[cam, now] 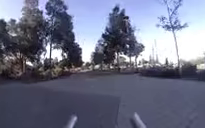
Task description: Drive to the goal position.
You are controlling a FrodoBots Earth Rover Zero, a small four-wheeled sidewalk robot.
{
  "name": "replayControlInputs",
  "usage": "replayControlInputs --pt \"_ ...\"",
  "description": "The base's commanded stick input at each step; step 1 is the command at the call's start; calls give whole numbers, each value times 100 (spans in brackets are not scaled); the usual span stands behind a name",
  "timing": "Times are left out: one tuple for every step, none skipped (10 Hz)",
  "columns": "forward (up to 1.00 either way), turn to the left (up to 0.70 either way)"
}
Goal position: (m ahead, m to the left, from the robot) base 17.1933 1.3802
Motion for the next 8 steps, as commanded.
replayControlInputs --pt "100 0" --pt "100 0" --pt "100 0" --pt "100 0" --pt "100 0" --pt "100 0" --pt "100 0" --pt "100 0"
